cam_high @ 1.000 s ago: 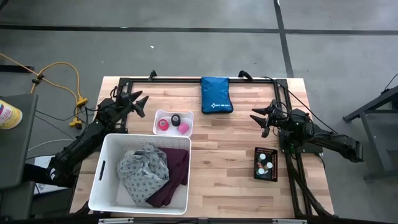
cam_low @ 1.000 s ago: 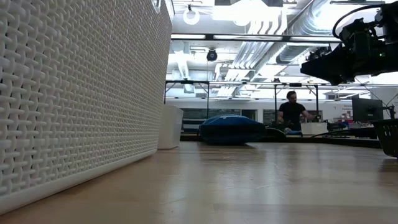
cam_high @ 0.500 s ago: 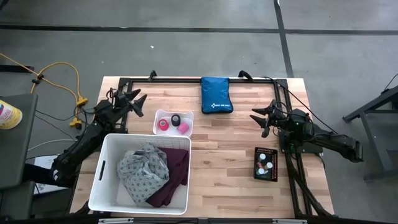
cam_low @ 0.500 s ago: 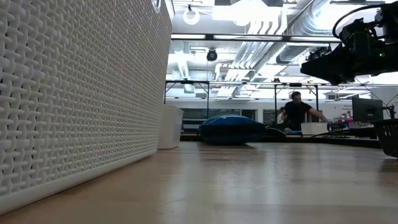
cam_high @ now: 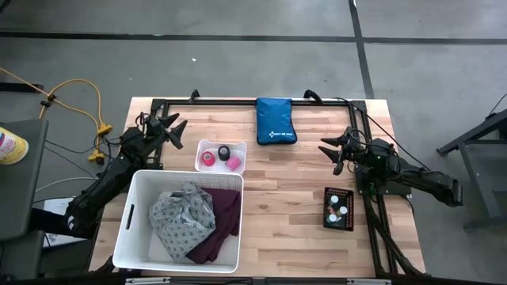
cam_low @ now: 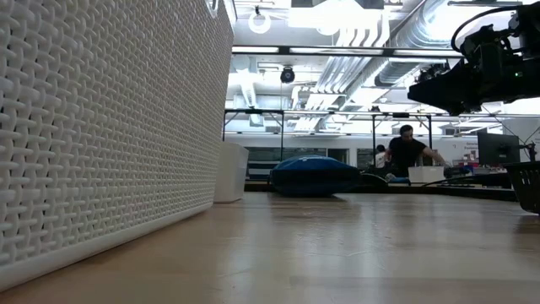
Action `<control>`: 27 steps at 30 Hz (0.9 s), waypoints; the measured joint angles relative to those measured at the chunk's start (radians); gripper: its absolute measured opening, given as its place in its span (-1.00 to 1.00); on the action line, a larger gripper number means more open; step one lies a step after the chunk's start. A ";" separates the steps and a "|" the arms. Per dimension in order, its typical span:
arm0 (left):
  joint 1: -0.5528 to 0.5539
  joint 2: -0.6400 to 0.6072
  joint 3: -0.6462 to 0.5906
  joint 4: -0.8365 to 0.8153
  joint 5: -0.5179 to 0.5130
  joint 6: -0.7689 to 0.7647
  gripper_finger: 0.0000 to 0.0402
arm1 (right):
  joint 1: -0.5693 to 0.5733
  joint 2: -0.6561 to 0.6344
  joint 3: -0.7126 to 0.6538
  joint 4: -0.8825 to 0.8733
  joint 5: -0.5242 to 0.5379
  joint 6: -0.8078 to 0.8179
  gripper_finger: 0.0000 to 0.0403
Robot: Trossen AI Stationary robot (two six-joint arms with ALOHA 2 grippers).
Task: Pick & place medical supplies in basket/bin
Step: Return to Home Position
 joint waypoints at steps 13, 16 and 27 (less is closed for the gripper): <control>0.000 0.000 0.000 0.000 0.000 0.039 0.19 | 0.000 0.000 0.000 0.000 0.000 0.000 -0.31; 0.000 0.000 0.000 0.000 0.000 0.036 0.19 | 0.000 0.000 0.000 0.000 0.000 0.000 -0.31; 0.000 0.000 0.000 0.000 0.000 0.031 0.19 | 0.000 0.000 0.000 0.000 0.000 0.000 -0.31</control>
